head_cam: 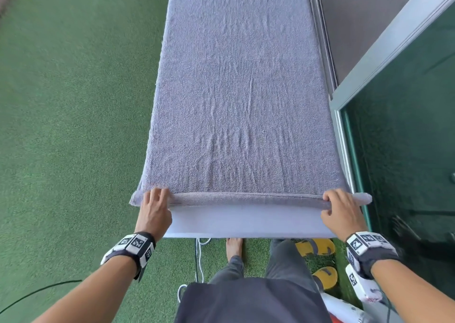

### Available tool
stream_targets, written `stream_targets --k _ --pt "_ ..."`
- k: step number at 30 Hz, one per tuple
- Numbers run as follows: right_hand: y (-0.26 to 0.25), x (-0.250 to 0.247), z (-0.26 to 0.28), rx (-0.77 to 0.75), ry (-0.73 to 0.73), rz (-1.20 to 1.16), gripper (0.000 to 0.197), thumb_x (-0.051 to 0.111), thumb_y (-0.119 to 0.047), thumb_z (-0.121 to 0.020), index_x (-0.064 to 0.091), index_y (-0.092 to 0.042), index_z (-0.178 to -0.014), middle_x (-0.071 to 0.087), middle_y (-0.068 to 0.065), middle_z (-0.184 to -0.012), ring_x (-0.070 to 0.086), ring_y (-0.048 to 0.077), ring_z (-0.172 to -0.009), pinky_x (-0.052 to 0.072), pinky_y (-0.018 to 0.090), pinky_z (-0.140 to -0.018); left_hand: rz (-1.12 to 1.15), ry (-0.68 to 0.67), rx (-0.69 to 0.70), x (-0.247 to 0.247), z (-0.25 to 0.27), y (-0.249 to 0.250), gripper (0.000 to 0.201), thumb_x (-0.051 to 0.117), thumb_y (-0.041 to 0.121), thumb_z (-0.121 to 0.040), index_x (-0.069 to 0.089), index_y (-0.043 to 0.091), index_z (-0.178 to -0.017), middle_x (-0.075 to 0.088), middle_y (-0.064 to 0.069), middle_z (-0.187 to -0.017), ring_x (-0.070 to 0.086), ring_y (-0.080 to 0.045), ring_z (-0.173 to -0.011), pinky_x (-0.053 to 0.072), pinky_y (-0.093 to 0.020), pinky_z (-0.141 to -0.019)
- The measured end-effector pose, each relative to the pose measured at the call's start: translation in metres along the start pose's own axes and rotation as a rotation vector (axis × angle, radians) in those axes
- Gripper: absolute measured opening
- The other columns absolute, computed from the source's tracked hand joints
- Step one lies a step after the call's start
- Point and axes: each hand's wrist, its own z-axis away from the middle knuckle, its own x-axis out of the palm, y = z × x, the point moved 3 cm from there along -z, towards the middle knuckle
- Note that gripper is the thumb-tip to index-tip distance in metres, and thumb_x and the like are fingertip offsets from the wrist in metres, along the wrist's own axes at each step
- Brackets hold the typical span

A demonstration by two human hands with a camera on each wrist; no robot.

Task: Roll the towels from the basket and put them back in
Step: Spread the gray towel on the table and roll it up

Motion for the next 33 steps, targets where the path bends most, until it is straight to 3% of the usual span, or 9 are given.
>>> stream_targets --k 3,6,9,11,14,18,22,27,33 --pt "0.004 0.000 -0.003 0.006 0.040 -0.031 0.032 0.070 -0.001 -0.069 0.061 -0.014 -0.097 0.059 0.003 -0.096 0.053 0.026 -0.090 0.043 0.040 -0.081 0.043 0.018 -0.014 -0.002 -0.003 0.001 0.037 0.052 -0.019 -0.071 0.057 0.006 -0.097 0.057 -0.008 -0.088 0.043 -0.019 -0.078 0.046 -0.035 -0.069" --pt "0.005 -0.007 -0.005 0.009 0.072 -0.022 0.022 0.068 -0.005 -0.074 0.069 -0.017 -0.092 0.067 0.000 -0.092 0.056 0.023 -0.087 0.039 0.038 -0.082 -0.001 -0.015 -0.033 -0.007 -0.008 -0.001 0.024 0.052 -0.010 -0.078 0.059 0.008 -0.091 0.062 -0.003 -0.080 0.048 -0.018 -0.070 0.044 -0.035 -0.071" --pt "0.003 -0.010 -0.007 0.024 0.036 0.090 0.012 0.059 -0.017 -0.080 0.066 -0.026 -0.076 0.068 -0.006 -0.081 0.051 0.017 -0.078 0.029 0.035 -0.080 -0.087 -0.089 -0.019 -0.007 -0.010 -0.001 0.015 0.047 0.005 -0.086 0.056 0.017 -0.084 0.063 0.002 -0.075 0.048 -0.015 -0.065 0.037 -0.036 -0.076" --pt "0.003 -0.009 -0.010 0.045 -0.008 0.068 0.013 0.053 -0.018 -0.085 0.061 -0.027 -0.079 0.066 -0.007 -0.084 0.052 0.016 -0.079 0.029 0.035 -0.081 -0.063 -0.105 -0.017 -0.008 -0.013 0.001 0.011 0.046 0.009 -0.089 0.053 0.017 -0.087 0.063 0.002 -0.077 0.049 -0.014 -0.063 0.040 -0.037 -0.077" --pt "0.004 -0.013 -0.015 0.068 0.030 0.050 0.016 0.059 -0.013 -0.082 0.057 -0.023 -0.094 0.058 -0.003 -0.094 0.055 0.021 -0.088 0.036 0.042 -0.086 -0.084 -0.052 -0.047 -0.013 -0.018 0.002 0.019 0.055 0.007 -0.082 0.055 0.012 -0.100 0.059 -0.004 -0.088 0.050 -0.020 -0.075 0.042 -0.041 -0.080" --pt "-0.007 -0.015 -0.013 -0.009 0.036 0.016 0.026 0.063 0.002 -0.075 0.047 -0.019 -0.073 0.048 -0.004 -0.075 0.047 0.020 -0.071 0.038 0.033 -0.061 -0.037 -0.049 -0.010 -0.007 -0.017 0.004 0.022 0.056 -0.008 -0.077 0.052 0.007 -0.093 0.052 -0.007 -0.085 0.040 -0.018 -0.074 0.046 -0.037 -0.069" --pt "-0.005 -0.008 -0.011 -0.015 -0.039 0.053 0.030 0.068 -0.009 -0.070 0.053 -0.020 -0.094 0.052 -0.001 -0.097 0.049 0.021 -0.089 0.043 0.036 -0.078 -0.050 -0.083 -0.047 0.001 -0.012 0.003 0.048 0.049 -0.017 -0.063 0.053 0.006 -0.105 0.052 -0.010 -0.096 0.039 -0.020 -0.084 0.044 -0.035 -0.072" --pt "-0.001 -0.012 -0.015 -0.010 0.004 -0.031 0.033 0.066 -0.001 -0.076 0.064 -0.015 -0.106 0.063 0.001 -0.107 0.055 0.024 -0.101 0.045 0.041 -0.088 0.017 -0.048 -0.013 -0.002 -0.015 0.001 0.038 0.048 -0.018 -0.068 0.060 0.004 -0.096 0.060 -0.008 -0.089 0.047 -0.023 -0.078 0.046 -0.035 -0.069" --pt "0.001 -0.008 -0.003 0.047 -0.075 -0.027 0.025 0.065 -0.012 -0.082 0.065 -0.022 -0.104 0.062 -0.007 -0.103 0.051 0.012 -0.095 0.045 0.031 -0.088 0.071 -0.008 -0.015 -0.004 0.004 0.004 0.033 0.053 -0.019 -0.067 0.061 0.009 -0.082 0.062 -0.002 -0.078 0.048 -0.017 -0.067 0.039 -0.025 -0.061"
